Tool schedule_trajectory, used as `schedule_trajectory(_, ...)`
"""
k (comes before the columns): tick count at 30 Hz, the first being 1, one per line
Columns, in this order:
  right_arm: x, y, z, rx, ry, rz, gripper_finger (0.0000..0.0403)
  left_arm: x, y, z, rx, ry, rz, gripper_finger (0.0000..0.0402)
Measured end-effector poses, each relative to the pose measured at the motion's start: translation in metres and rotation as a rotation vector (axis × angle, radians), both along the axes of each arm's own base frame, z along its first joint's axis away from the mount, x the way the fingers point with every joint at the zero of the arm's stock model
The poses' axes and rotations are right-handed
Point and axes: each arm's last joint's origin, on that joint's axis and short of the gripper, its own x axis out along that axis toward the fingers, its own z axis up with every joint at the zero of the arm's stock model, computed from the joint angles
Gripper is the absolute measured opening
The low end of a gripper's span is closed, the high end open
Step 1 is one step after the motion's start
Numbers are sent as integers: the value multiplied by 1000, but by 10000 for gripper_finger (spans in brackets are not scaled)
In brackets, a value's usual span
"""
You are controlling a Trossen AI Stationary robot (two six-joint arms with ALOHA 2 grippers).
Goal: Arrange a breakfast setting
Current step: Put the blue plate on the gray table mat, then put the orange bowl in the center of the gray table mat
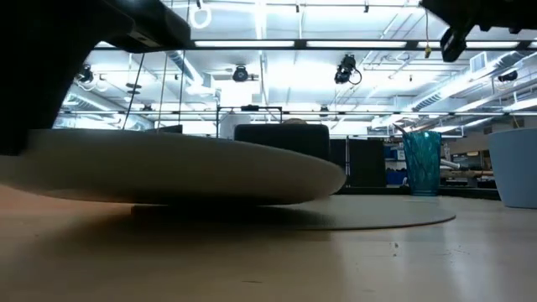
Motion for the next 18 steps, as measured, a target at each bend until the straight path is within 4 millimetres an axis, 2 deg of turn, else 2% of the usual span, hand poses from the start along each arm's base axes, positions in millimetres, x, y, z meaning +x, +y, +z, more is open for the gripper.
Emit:
schedule_trajectory(3,4,-1,2,-53,156,-44,67,1,0,0,-5,-5,29,37)
schedule_trajectory(6,7,-1,11,-91,249,-49,85,1,2,0,-5,-2,68,72)
schedule_trajectory(11,14,-1,30,-108,281,-39,114,-1,6,3,-4,56,119,134)
schedule_trajectory(13,15,0,39,-92,262,-14,118,0,8,14,-10,73,149,151)
schedule_trajectory(18,11,-2,61,-117,270,-62,117,14,12,60,-58,-35,173,166)
